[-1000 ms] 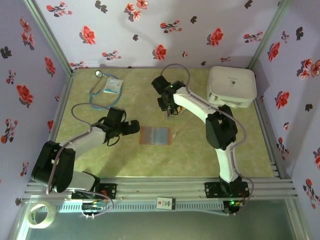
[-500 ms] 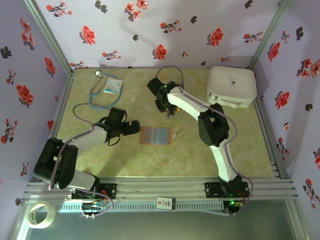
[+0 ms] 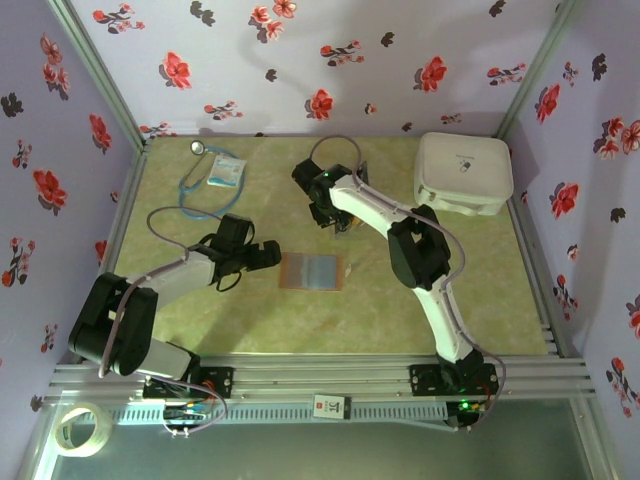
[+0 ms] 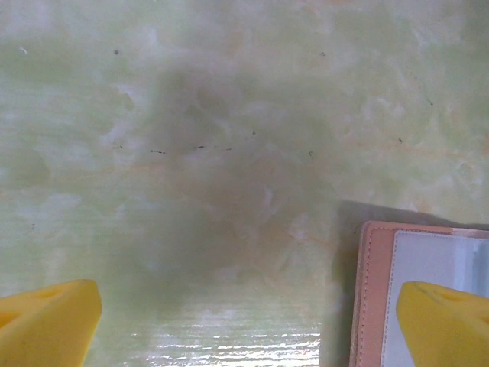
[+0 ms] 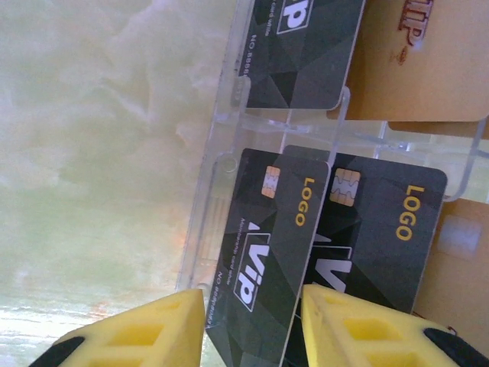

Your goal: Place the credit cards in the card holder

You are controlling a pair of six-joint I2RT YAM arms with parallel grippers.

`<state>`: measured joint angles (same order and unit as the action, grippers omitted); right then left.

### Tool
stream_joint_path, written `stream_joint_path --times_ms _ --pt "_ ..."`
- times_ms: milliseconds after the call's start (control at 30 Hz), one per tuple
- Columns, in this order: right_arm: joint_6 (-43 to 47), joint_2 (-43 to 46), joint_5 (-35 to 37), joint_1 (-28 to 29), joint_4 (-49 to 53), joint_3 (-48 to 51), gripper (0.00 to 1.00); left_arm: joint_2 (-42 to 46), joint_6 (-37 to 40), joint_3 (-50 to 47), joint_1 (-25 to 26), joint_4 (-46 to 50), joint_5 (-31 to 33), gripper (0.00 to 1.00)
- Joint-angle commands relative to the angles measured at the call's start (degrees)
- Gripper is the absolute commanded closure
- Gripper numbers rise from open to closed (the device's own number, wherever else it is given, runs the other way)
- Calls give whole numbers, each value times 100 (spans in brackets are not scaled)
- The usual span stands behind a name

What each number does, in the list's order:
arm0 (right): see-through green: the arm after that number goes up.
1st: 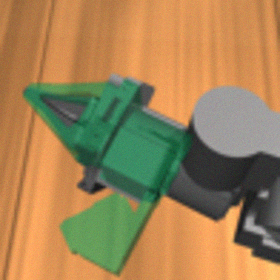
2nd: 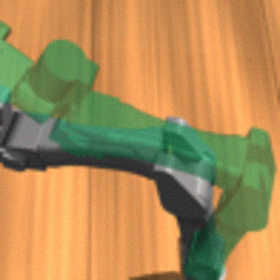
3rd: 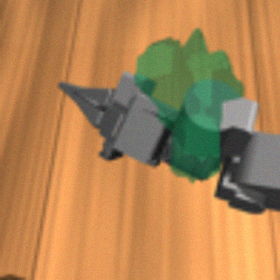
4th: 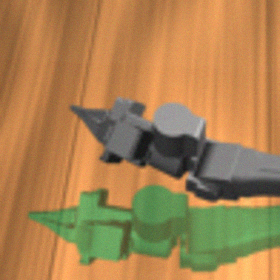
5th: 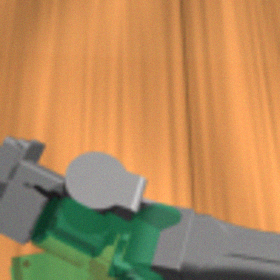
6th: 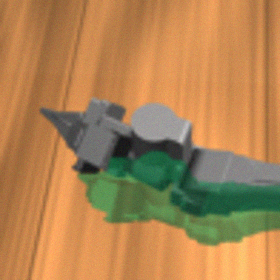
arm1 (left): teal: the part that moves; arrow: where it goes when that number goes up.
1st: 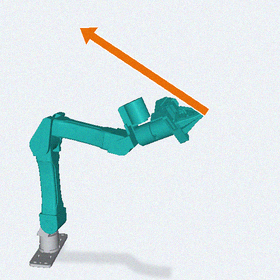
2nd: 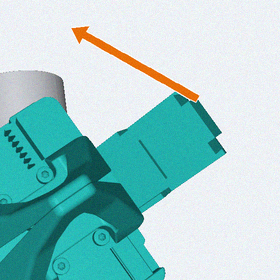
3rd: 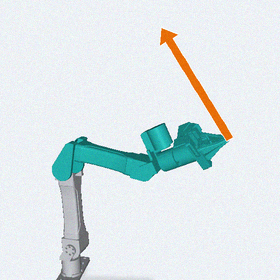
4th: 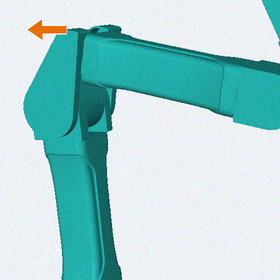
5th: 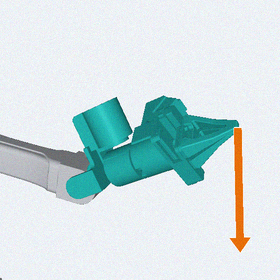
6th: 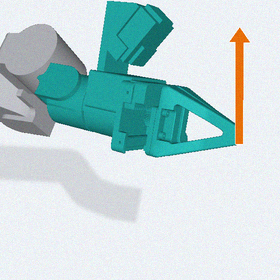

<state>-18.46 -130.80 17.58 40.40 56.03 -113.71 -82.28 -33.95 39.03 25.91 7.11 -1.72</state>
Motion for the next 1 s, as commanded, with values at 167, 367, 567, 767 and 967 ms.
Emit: stream_joint_path --times_ms 167,367,567,767,967 --pt "-157 -43 -342 3 93 -197 68 -59 16 31 -64 -114 -41 0" --pt "-239 -49 -470 -106 36 -163 74 -64 25 24 -62 -118 -43 0" --pt "-303 -8 -618 -198 -81 -74 83 -61 46 26 -69 -111 -47 0" --pt "-325 -6 -683 -243 -136 -63 88 -66 39 42 -61 -114 -52 0" --pt "-312 28 -696 -270 -160 -57 95 -81 38 54 -65 -118 -81 0"
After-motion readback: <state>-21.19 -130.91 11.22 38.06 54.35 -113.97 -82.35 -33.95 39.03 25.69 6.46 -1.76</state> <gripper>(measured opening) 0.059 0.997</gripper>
